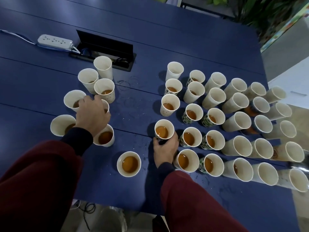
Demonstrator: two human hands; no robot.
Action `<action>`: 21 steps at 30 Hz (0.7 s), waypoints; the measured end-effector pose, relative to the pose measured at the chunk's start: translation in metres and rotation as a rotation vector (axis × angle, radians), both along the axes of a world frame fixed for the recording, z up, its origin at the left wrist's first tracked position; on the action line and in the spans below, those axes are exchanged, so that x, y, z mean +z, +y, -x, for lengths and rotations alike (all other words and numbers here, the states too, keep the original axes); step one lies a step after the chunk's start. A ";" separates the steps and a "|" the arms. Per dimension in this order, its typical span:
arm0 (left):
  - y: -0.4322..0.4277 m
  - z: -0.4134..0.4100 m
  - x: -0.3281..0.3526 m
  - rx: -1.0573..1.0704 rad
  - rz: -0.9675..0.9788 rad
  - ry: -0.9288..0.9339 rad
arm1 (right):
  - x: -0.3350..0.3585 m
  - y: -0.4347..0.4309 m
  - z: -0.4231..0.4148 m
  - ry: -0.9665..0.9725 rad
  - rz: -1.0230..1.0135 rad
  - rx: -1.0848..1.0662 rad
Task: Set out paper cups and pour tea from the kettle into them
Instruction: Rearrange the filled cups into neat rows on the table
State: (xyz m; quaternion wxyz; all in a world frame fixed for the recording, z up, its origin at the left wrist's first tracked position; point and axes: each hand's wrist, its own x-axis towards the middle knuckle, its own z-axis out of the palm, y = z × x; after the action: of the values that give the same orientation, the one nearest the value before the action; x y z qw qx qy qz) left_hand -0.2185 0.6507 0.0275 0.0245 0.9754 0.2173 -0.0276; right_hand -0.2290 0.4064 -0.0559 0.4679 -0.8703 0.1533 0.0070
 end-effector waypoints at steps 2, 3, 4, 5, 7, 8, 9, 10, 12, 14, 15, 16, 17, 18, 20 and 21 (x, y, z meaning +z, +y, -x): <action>-0.002 0.001 0.004 0.008 0.039 -0.016 | 0.002 0.000 0.006 0.023 -0.021 0.012; -0.004 0.003 0.008 0.006 0.063 -0.036 | 0.005 0.001 0.009 0.037 -0.028 0.014; -0.006 0.005 0.012 -0.002 0.084 -0.065 | 0.008 0.001 0.011 0.053 -0.041 0.015; -0.008 0.007 0.017 -0.013 0.100 -0.099 | 0.012 0.002 0.014 0.076 -0.057 0.014; -0.013 0.010 0.028 -0.039 0.145 -0.154 | 0.020 0.004 0.019 0.110 -0.073 0.003; -0.015 0.011 0.034 -0.053 0.179 -0.174 | 0.023 0.004 0.022 0.117 -0.086 -0.008; -0.017 0.013 0.040 -0.071 0.217 -0.189 | 0.029 0.005 0.026 0.122 -0.111 -0.027; -0.020 0.017 0.048 -0.107 0.254 -0.209 | 0.036 0.005 0.034 0.118 -0.146 -0.053; -0.030 0.022 0.060 -0.186 0.327 -0.240 | 0.050 0.003 0.044 0.086 -0.199 -0.078; -0.041 0.032 0.075 -0.263 0.409 -0.258 | 0.063 0.001 0.054 -0.006 -0.200 -0.065; -0.047 0.037 0.080 -0.310 0.440 -0.262 | 0.070 0.001 0.059 -0.052 -0.200 -0.039; -0.052 0.042 0.086 -0.364 0.457 -0.263 | 0.078 0.003 0.065 -0.099 -0.204 0.004; -0.057 0.047 0.090 -0.421 0.467 -0.260 | 0.085 0.006 0.070 -0.137 -0.202 0.064; -0.063 0.053 0.093 -0.474 0.475 -0.250 | 0.091 0.008 0.076 -0.167 -0.194 0.138; -0.076 0.068 0.098 -0.551 0.493 -0.218 | 0.099 0.012 0.087 -0.211 -0.150 0.281; -0.082 0.075 0.099 -0.578 0.501 -0.205 | 0.102 0.013 0.091 -0.241 -0.133 0.332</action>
State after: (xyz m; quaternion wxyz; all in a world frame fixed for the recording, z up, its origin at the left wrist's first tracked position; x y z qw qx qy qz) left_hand -0.2936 0.5687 0.1263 0.2746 0.9579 -0.0831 0.0122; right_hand -0.3202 0.4197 0.0464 0.5318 -0.8454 -0.0499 -0.0101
